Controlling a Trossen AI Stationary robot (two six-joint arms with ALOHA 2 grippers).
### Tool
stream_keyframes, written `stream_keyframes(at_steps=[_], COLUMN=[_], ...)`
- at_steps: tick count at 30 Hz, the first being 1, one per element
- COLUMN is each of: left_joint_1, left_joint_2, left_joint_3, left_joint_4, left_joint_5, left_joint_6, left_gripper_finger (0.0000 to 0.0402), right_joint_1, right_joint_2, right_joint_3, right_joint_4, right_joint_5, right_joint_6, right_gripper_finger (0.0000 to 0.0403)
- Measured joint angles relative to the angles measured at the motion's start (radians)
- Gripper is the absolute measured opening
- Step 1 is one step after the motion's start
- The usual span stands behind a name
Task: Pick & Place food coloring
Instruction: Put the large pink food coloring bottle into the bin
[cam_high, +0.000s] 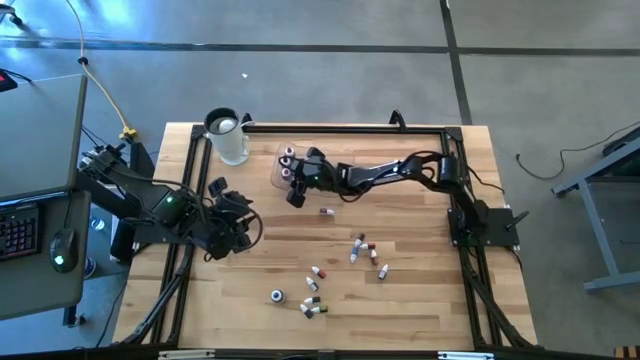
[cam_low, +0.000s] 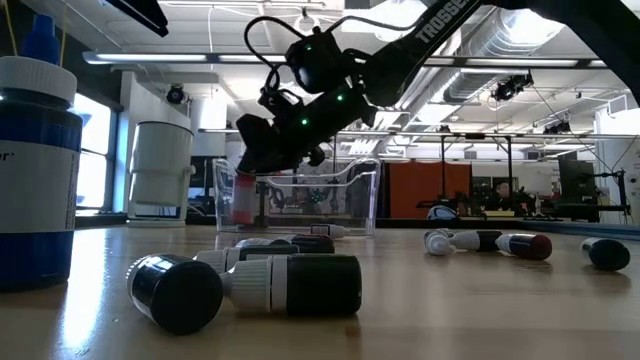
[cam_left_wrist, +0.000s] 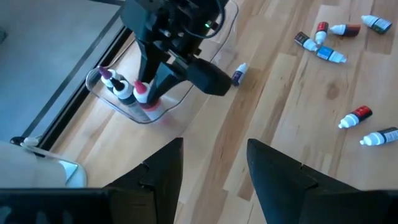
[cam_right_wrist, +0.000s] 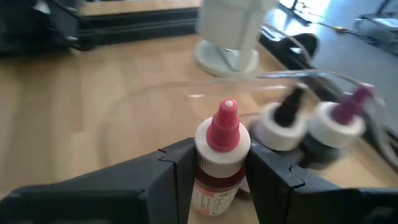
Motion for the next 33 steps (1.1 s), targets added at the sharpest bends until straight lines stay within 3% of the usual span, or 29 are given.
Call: stream_keyframes(at_steps=[4,10,33], left_joint_1=[0.0,0.0,0.0], left_joint_2=[0.0,0.0,0.0], left_joint_3=[0.0,0.0,0.0], left_joint_4=[0.0,0.001,0.01], left_joint_5=[0.0,0.0,0.002], left_joint_6=[0.0,0.0,0.0], left_gripper_finger=[0.0172,0.0172,0.0172], right_joint_1=[-0.016,-0.046,-0.05], right_joint_2=[0.0,-0.001,-0.001], right_joint_3=[0.0,0.0,0.0], right_joint_4=[0.007,0.009,0.003], right_joint_5=[0.01,-0.103,-0.182], right_joint_6=[-0.041,0.003,-0.092], right_gripper_finger=[0.0124,0.0126,0.0129])
